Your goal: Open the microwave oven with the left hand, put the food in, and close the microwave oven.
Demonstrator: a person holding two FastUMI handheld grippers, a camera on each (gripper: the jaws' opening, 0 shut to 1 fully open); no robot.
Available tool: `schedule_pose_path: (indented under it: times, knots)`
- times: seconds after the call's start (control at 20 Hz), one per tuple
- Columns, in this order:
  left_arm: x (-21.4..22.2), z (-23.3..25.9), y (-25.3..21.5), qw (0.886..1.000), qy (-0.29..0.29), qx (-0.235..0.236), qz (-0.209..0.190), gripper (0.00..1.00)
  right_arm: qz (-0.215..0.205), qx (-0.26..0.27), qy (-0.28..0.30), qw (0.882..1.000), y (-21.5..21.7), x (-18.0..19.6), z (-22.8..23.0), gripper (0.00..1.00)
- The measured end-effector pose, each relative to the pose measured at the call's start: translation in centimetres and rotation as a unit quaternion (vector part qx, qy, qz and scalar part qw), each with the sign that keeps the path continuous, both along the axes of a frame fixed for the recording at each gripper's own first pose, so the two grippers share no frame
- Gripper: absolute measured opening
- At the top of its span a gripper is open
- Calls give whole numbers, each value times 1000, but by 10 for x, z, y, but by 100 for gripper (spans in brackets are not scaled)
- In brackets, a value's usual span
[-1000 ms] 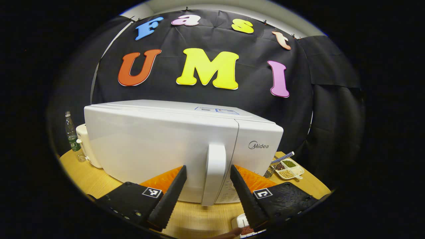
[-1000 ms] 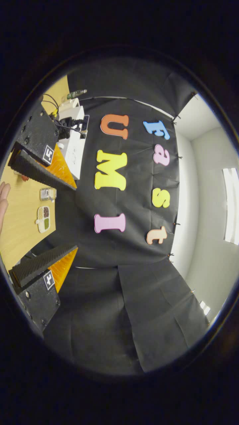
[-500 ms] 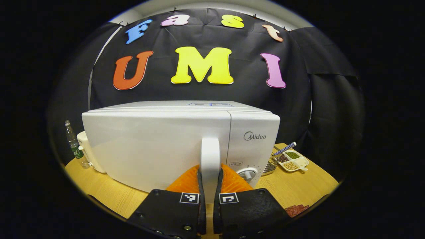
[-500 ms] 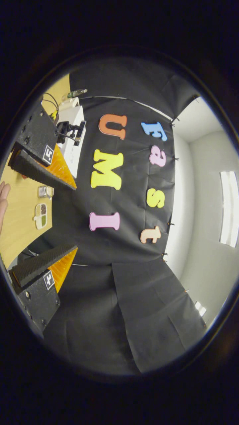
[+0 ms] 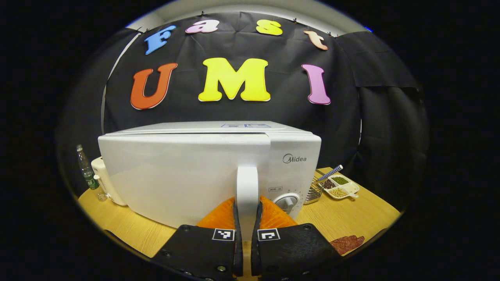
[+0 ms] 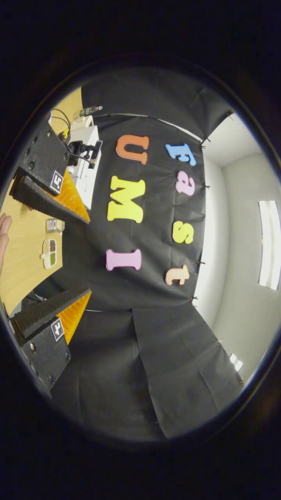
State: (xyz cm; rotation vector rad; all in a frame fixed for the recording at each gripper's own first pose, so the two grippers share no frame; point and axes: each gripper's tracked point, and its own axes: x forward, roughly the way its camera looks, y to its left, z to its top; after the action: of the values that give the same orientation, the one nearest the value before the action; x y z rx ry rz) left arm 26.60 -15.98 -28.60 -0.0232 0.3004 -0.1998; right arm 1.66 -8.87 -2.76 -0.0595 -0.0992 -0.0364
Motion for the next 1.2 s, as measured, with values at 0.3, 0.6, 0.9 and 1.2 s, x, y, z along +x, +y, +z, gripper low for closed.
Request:
schedule_pose_path:
  times: [0.3, 0.6, 0.9, 1.2]
  knots:
    - [-47, 6, 17, 999, -7, -32, -34, 7, 6, 7, 9, 1000, 6, -8, -6, 100]
    - [-102, 9, 52, 999, -14, -31, -41, 13, 12, 4, 16, 1000, 23, -26, -12, 91]
    - [-172, 9, 127, 999, -19, -43, -17, 26, 30, 5, 8, 1000, 48, -44, -8, 91]
    - [-242, 5, 243, 995, -6, -32, 90, 81, 47, 1, 3, 999, 79, -52, -9, 90]
